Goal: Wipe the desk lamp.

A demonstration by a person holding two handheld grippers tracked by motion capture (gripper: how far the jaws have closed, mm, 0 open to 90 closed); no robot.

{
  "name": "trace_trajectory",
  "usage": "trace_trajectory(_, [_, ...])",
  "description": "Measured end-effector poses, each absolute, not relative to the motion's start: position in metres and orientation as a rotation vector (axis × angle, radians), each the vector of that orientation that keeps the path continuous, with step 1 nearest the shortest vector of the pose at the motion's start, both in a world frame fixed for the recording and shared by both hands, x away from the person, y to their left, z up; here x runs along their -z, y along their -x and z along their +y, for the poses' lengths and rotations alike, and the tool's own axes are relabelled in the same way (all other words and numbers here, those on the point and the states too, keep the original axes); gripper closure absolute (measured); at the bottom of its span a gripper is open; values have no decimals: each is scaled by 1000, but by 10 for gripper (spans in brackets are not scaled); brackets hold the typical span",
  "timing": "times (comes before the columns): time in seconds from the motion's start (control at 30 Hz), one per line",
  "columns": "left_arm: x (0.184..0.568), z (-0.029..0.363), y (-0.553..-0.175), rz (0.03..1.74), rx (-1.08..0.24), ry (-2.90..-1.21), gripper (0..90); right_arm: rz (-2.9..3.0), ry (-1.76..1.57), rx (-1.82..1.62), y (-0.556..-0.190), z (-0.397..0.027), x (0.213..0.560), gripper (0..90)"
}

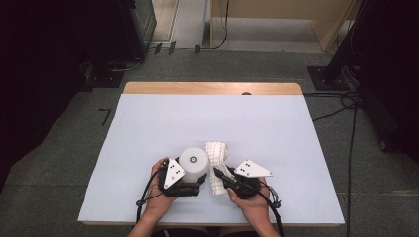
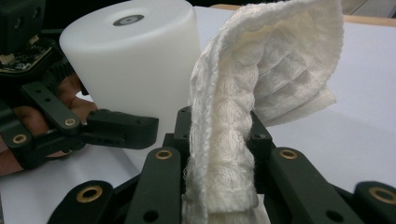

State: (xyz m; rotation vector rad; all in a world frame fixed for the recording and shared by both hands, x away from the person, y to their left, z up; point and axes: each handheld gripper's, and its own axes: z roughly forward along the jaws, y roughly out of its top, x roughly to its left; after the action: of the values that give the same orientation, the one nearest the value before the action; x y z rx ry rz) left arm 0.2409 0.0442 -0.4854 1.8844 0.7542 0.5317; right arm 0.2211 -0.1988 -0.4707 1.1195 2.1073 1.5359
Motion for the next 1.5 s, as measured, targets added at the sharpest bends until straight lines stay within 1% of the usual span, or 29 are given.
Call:
trace_trajectory(0.13, [485,44,-240,754,-539,-1886,82,2117,-1126,-1523,-222,-199,474,735])
trace_trajectory(0.2, [485,44,-239,792,-554,-1864,79,2117,-1132,-1525,-222,-199,474,733])
trace_trajectory(0.23, [482,43,-237,816,-544,-1850,10,2124,-1144,-1552,-223,-200,475,732])
trace_trajectory(0.27, [482,43,-237,816,-544,-1850,0,2124,-1144,-1552,-223,-200,475,732])
trace_trajectory(0.3, [480,40,-234,841,-573,-1843,0,2125,-1161,-1548,-224,-201,478,732])
trace_trajectory(0.47, [481,31,-233,917,-614,-1841,0,2135,-1193,-1521,-226,-202,483,732])
trace_trajectory(0.53, [482,30,-233,945,-637,-1854,34,2148,-1202,-1506,-227,-201,485,731])
trace_trajectory(0.57, [483,29,-233,948,-637,-1851,34,2152,-1210,-1502,-227,-201,486,729])
trace_trajectory(0.67, [482,28,-230,940,-662,-1848,76,2179,-1234,-1490,-230,-201,491,719])
trace_trajectory(0.93, [476,34,-232,899,-602,-1851,85,2194,-1232,-1485,-229,-198,492,724])
trace_trajectory(1.1, [472,36,-230,853,-555,-1825,85,2174,-1198,-1534,-227,-197,486,726])
trace_trajectory(1.27, [474,30,-228,809,-554,-1853,85,2128,-1164,-1586,-224,-198,475,729])
trace_trajectory(1.37, [475,28,-227,786,-556,-1870,85,2084,-1122,-1629,-220,-202,462,729])
trace_trajectory(1.5, [472,27,-226,763,-563,-1870,85,2066,-1096,-1661,-220,-206,456,729])
